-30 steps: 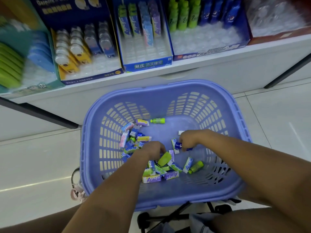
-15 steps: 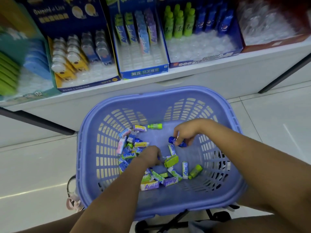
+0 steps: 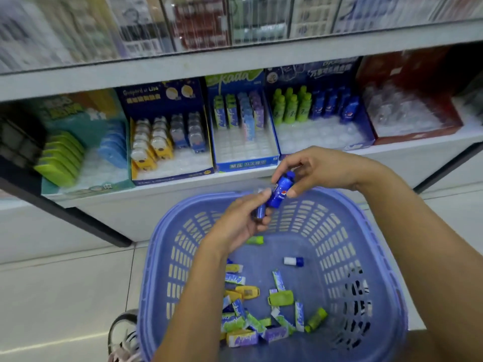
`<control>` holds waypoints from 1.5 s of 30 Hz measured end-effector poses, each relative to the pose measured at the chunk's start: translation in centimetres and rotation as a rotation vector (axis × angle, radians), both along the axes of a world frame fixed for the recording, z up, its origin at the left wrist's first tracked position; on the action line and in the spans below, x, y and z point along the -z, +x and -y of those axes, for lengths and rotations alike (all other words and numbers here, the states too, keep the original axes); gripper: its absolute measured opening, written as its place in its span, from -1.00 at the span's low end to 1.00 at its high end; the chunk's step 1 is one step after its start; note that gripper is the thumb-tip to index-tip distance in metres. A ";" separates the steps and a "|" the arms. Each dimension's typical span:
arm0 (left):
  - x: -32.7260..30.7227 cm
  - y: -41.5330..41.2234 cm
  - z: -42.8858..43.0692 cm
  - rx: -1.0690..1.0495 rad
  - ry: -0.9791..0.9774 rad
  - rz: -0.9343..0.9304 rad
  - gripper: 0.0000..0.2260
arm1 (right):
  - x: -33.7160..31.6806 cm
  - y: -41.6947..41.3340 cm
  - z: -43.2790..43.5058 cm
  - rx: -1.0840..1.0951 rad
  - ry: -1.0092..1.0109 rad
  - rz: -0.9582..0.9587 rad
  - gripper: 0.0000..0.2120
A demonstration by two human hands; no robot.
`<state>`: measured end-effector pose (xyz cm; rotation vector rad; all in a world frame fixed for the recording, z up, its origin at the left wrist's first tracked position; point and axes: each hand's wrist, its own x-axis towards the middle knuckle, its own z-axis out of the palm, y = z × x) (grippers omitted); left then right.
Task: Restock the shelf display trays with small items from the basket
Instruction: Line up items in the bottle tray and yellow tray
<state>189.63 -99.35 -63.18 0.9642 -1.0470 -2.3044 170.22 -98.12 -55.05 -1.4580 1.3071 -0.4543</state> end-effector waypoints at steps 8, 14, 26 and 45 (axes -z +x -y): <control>-3.7 -2.5 -0.1 -0.185 -0.132 -0.072 -0.75 | -2.3 -0.7 -0.1 0.250 -0.122 0.246 -0.82; -4.3 -4.3 0.7 -0.278 -0.139 0.028 -0.70 | -2.1 -6.4 2.8 0.677 -0.530 -0.200 -0.82; -3.5 -5.4 1.6 -0.295 0.031 -0.119 -0.71 | -2.4 -14.9 9.1 0.435 -0.374 -0.690 -0.69; -4.2 -4.0 1.8 -0.356 -0.228 -0.093 -0.71 | -4.6 -11.2 8.5 0.374 -0.324 -0.847 -0.66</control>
